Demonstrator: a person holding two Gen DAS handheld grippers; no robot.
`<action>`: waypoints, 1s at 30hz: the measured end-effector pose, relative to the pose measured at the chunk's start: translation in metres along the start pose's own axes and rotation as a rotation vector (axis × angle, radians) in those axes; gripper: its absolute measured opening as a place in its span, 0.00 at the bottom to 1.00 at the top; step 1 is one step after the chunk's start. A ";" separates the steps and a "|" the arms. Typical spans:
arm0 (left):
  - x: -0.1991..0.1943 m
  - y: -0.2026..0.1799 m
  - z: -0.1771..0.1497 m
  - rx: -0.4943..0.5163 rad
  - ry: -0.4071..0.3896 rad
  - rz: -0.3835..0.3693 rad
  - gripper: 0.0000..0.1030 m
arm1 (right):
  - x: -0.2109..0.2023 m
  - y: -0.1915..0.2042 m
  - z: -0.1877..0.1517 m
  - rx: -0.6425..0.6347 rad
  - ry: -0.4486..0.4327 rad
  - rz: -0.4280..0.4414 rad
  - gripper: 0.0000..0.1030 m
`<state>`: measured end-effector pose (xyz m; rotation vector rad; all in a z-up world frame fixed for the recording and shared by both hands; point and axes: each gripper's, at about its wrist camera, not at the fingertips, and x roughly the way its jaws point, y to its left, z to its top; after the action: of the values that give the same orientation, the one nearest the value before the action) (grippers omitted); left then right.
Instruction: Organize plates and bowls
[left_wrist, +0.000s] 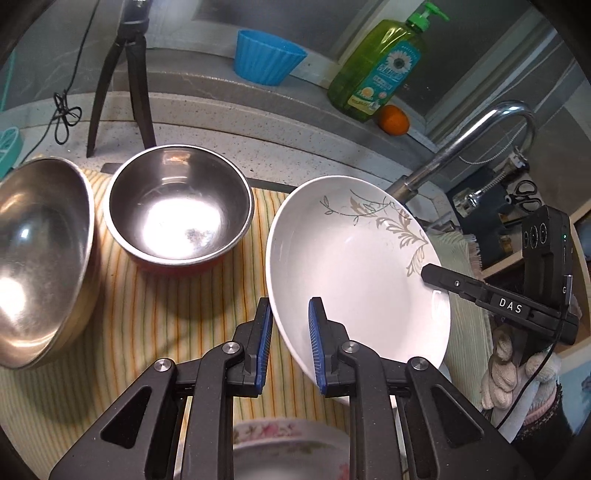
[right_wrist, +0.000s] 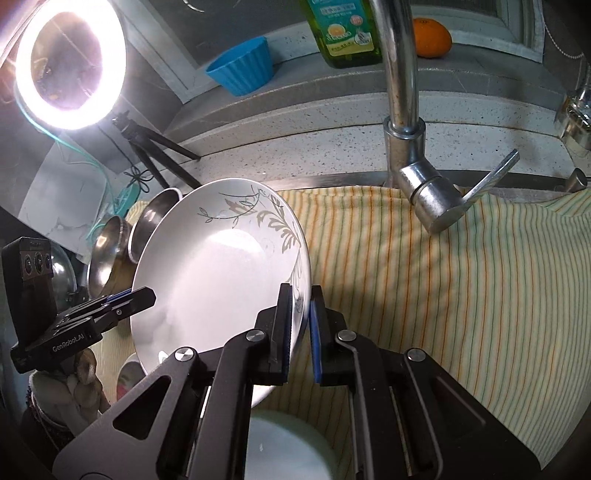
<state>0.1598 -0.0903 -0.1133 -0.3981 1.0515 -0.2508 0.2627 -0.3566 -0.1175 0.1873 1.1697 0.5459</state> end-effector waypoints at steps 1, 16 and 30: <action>-0.005 0.000 -0.003 0.006 -0.002 -0.002 0.17 | -0.005 0.004 -0.003 -0.002 -0.007 0.003 0.09; -0.078 0.029 -0.049 0.022 -0.039 -0.010 0.17 | -0.040 0.087 -0.079 -0.036 -0.024 0.023 0.09; -0.089 0.056 -0.105 -0.025 0.027 -0.006 0.17 | -0.028 0.116 -0.150 -0.015 0.061 0.011 0.09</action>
<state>0.0261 -0.0260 -0.1134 -0.4212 1.0812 -0.2498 0.0831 -0.2917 -0.1054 0.1658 1.2240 0.5730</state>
